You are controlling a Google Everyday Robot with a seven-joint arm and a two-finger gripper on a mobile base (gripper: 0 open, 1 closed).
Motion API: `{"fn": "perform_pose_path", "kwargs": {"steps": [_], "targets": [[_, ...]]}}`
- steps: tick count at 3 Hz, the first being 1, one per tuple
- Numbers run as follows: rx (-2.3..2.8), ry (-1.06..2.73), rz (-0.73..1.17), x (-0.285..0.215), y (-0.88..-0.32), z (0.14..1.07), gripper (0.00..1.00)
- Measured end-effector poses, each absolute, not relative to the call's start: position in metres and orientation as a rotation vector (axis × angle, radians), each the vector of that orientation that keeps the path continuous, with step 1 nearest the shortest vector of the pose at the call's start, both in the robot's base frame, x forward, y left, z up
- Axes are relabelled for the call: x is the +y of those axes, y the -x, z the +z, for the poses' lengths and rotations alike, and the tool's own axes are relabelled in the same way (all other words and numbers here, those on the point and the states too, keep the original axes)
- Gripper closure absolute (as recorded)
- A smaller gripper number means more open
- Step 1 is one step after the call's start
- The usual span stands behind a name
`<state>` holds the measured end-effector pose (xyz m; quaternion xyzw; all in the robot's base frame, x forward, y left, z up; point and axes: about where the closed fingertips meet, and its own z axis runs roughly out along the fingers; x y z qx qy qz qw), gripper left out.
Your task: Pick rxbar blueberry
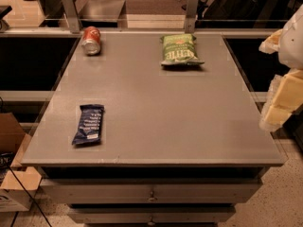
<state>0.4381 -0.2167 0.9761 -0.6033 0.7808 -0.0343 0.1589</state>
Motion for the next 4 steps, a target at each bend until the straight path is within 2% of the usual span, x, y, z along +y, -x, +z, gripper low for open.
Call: {"fn": "perform_pose_path", "kwargs": {"steps": [2, 4], "targets": [[2.206, 1.722, -0.07, -0.211, -0.438, 0.976, 0.0], [2.066, 1.715, 0.213, -0.143, -0.446, 0.946, 0.0]]}}
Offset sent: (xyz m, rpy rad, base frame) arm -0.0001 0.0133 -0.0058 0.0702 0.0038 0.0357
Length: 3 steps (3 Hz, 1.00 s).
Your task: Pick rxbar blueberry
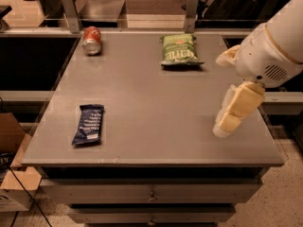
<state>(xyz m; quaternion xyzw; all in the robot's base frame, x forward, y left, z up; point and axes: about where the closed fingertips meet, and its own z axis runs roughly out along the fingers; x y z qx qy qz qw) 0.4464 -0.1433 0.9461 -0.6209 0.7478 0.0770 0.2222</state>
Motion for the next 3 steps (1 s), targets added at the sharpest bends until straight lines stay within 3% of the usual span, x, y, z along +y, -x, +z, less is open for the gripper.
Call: {"fn": "perform_pose_path", "kwargs": {"steps": [1, 2, 3], "targets": [[2.03, 1.781, 0.292, -0.106, -0.443, 0.931, 0.0], [2.063, 1.76, 0.282, -0.114, -0.443, 0.932, 0.0], [2.039, 1.755, 0.318, -0.092, -0.449, 0.925, 0.0]]}}
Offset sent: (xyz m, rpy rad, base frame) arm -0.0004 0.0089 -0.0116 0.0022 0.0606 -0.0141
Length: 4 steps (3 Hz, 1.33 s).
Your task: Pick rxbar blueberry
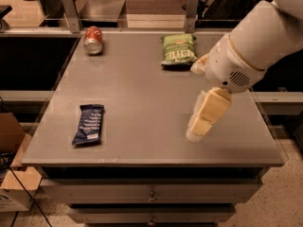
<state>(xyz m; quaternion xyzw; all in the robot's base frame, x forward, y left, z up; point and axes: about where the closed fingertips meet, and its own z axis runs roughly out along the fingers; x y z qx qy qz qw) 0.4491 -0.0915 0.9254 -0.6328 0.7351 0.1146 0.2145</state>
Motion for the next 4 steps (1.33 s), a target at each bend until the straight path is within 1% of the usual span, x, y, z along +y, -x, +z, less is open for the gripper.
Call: {"fn": "perform_pose_path", "kwargs": {"steps": [2, 4], "targets": [[1.857, 1.773, 0.506, -0.006, -0.466, 0.906, 0.0], [1.695, 1.874, 0.645, 0.09, -0.461, 0.876, 0.0]]}}
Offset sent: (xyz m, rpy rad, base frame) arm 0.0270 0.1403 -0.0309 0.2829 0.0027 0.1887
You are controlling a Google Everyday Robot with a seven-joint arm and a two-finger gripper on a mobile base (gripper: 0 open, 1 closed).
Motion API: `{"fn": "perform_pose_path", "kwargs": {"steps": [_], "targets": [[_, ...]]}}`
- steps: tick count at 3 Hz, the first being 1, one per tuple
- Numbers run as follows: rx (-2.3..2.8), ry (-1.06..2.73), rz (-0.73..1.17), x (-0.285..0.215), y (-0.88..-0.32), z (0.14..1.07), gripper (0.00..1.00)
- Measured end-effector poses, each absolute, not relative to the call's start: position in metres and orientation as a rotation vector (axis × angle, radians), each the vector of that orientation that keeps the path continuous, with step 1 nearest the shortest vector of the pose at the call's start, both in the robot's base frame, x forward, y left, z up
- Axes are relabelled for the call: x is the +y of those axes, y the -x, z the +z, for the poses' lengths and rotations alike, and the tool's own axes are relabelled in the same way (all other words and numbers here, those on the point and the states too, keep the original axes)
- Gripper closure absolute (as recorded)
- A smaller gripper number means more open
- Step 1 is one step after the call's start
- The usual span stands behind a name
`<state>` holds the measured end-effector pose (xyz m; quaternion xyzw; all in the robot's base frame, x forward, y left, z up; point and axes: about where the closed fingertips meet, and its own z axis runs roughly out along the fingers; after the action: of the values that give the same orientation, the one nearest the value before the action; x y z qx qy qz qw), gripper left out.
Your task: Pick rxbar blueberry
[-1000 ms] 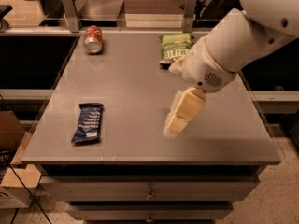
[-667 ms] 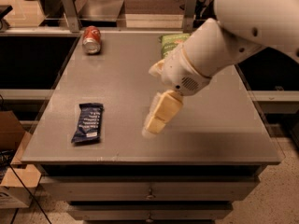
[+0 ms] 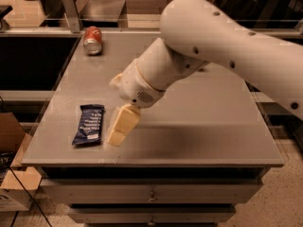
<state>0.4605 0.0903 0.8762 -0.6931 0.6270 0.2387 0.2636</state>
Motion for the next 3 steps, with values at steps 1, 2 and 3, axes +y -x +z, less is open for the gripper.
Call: {"fn": "perform_pose_path", "kwargs": {"steps": [1, 2, 3], "targets": [[1.628, 1.902, 0.699, 0.129, -0.458, 0.864, 0.0], [1.585, 1.927, 0.727, 0.16, -0.462, 0.854, 0.0], [1.6, 1.932, 0.74, 0.175, -0.47, 0.835, 0.0]]}}
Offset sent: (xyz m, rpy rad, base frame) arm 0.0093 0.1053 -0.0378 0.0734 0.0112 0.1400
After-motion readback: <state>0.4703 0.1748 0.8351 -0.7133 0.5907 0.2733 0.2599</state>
